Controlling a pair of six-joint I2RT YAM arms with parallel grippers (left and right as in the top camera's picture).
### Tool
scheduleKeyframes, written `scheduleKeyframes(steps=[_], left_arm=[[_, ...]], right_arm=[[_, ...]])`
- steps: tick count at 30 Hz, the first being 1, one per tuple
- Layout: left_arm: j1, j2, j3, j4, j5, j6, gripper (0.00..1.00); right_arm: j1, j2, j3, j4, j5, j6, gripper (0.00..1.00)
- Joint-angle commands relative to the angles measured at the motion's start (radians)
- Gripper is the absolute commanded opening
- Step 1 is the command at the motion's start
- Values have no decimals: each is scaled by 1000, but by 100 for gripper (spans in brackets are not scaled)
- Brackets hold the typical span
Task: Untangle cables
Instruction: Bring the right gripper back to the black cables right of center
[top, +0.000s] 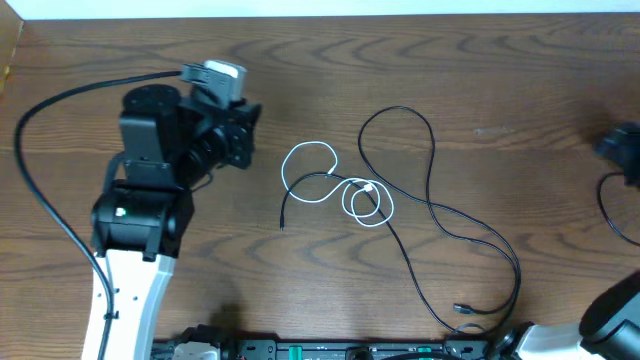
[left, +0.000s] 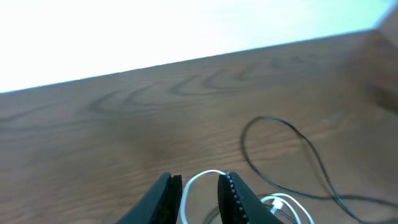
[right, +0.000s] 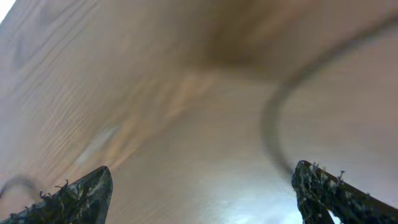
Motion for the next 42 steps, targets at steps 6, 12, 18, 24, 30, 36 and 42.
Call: scheduleKeyframes(steps=[6,12,18,24,30,36,42], left_arm=[[84,-8,-1,-3,-21,-53,25],[84,-8,-1,-3,-21,-61,25],[84,-8,-1,-13,-16,-69,25],[84,-8,-1,-26,-10,-69,25],[83,-8,-1,-25,-10,-68,25],[83,-8,-1,-24,-10,-68,25],[84,-9,-1,-26,27,-68,25]], right_arm=[[301,-15,10,-54,64,-87,93],[456,-15,10,-155,86,-150,89],[593,-15,1,-242,80,-206,90],[660,-15,-66,-238,85,-226,91],[676,-15,-187,-166,21,-185,88],[743,-15,-234,-149,12,-190,89],[798,-15,-278,-152,35,-186,89]])
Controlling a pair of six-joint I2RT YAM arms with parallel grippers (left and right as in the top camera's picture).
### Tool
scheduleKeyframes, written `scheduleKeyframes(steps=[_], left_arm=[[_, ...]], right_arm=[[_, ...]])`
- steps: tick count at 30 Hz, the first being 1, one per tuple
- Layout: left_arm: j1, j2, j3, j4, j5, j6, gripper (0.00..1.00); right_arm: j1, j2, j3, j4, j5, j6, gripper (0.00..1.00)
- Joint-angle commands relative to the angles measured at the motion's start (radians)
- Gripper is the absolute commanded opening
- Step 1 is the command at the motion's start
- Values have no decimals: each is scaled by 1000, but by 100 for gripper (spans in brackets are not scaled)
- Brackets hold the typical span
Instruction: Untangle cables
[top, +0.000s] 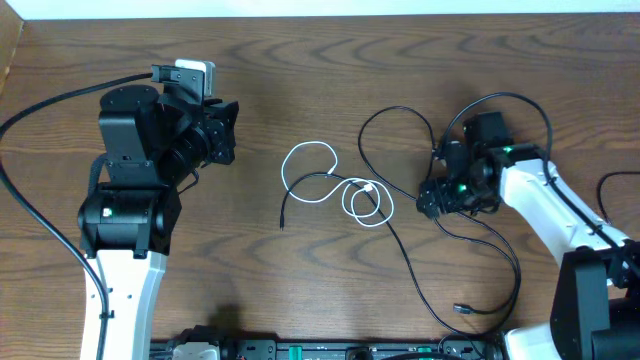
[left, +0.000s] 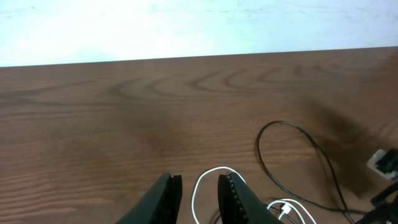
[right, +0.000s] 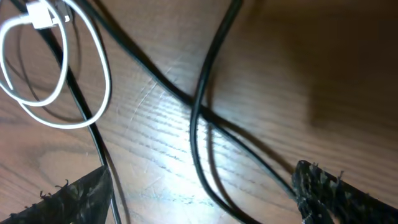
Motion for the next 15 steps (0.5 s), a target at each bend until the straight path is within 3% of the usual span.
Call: scheduleKeyframes(steps=[1,15], left_arm=[[5,-10,-1,-1,41,-15,25],[5,-44,-1,-2,76,8,25]], right_arm=[[17,-14,-35,-1,5,9,89],[16,-14,-56,5,43,-37,91]])
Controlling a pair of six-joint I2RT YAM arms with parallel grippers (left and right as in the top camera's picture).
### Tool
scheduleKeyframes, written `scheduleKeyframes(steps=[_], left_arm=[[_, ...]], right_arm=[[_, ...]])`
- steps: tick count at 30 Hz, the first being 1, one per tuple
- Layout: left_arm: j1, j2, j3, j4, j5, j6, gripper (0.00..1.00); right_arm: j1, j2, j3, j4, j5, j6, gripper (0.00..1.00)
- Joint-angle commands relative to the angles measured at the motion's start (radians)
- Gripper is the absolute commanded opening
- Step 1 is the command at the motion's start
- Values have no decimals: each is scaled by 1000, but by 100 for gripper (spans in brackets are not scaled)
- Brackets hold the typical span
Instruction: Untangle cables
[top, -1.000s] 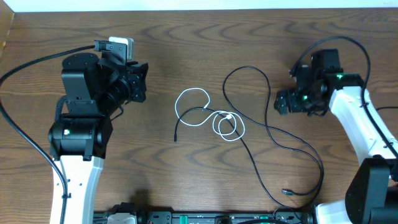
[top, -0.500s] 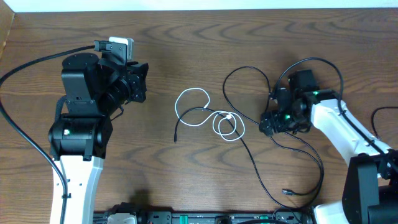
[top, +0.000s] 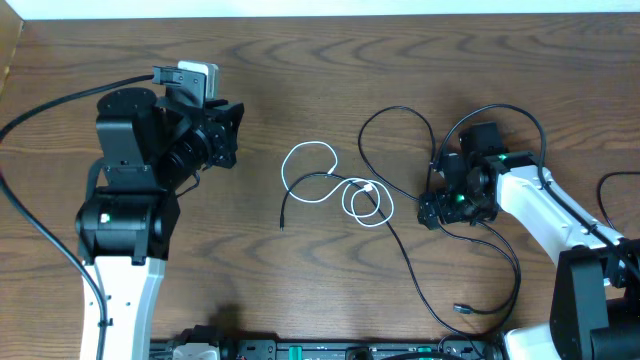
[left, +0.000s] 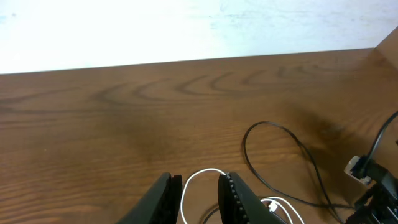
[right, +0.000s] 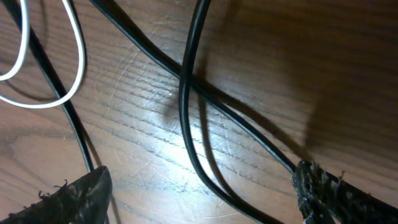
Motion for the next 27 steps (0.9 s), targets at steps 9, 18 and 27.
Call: scheduleKeyframes(steps=[9,18,27], left_arm=[[5,-40,-1,-15,69,47,25],[5,-46,-1,-16,72,47,25],[5,-46,-1,-16,72,47,25]], right_arm=[[4,-14,-6,12,-7,-151,93],[3,-13,-18,31,-25,-213,98],[2,-13,-51,38,2,-227,97]])
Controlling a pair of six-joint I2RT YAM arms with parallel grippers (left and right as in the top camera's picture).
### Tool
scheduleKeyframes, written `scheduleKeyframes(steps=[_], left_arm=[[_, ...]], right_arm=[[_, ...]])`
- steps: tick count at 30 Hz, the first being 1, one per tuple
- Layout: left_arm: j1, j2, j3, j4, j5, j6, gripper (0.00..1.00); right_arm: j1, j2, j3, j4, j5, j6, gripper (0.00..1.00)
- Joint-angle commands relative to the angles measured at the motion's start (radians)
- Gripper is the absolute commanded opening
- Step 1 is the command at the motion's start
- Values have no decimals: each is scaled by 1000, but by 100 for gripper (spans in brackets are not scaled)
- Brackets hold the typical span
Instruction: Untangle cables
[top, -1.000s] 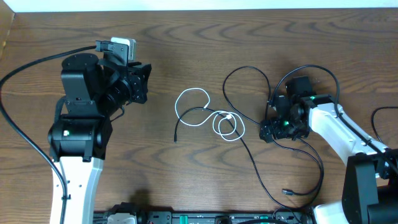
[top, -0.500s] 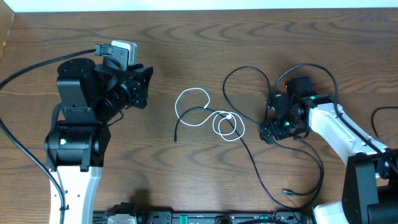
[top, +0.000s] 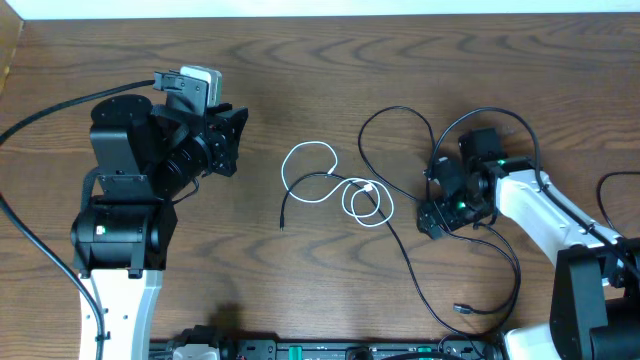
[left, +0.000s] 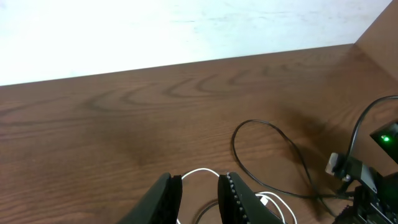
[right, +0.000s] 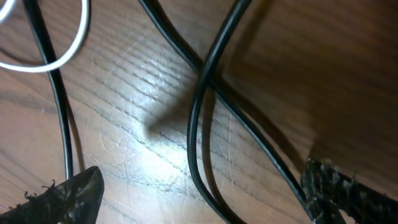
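Observation:
A white cable (top: 310, 165) lies in loops at mid-table, tangled with a long black cable (top: 432, 150) that loops to the right of it. My right gripper (top: 437, 210) sits low over the spot where the black cable crosses itself. In the right wrist view the right gripper (right: 202, 199) is wide open, the black cable (right: 193, 137) runs between its fingertips (right: 62, 193), and a bit of white cable (right: 59, 57) shows at the upper left. My left gripper (left: 199, 196) is open, raised at the left, facing the white cable (left: 199, 173).
The black cable's plug end (top: 462, 309) lies near the front edge. Its other end (top: 283, 225) reaches left under the white loops. Another dark cable (top: 605, 205) hangs at the far right edge. The wooden table (top: 300, 60) runs to a white wall behind.
My right gripper has come slightly closer to the black cable's crossing, still wide open. The left wrist has turned a little to the right. The cables lie as before.
At first my right arm was at the far right edge, away from the cables. Then it stood open over the black cable's crossing, right of the white loops, and it has stayed there, closing in on the table. The left gripper stayed raised and open.

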Motion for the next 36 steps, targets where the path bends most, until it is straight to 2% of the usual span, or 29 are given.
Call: scheduleKeyframes(steps=[1,7,15,18,19,21,23,24,28,33,36], left_arm=[[5,-12,-1,1,17,13,25],[5,-13,-1,-7,17,13,25],[5,-33,-1,-6,40,14,25],[5,-43,-1,-6,40,14,25],[5,-45,-1,-6,40,14,25],[5,-47,-1,-6,40,14,25],[5,-47,-1,-7,40,14,25],[5,-47,-1,-7,40,14,25],[5,-47,-1,-7,40,13,25],[5,-47,-1,-18,40,13,25],[5,-47,-1,-26,40,13,25]], right_arm=[[2,-13,-9,1,5,-23,97],[2,-12,-15,0,33,-7,92],[-17,-10,-83,51,40,12,90],[-18,-9,-91,53,40,11,86],[-18,-9,-91,53,40,11,80],[-18,-9,-90,57,40,11,56],[-18,-9,-90,60,40,28,18],[-18,-9,-90,62,40,37,13],[-18,-9,-72,71,41,98,2],[-18,-9,32,54,40,203,1],[-18,-9,163,-21,40,245,1]])
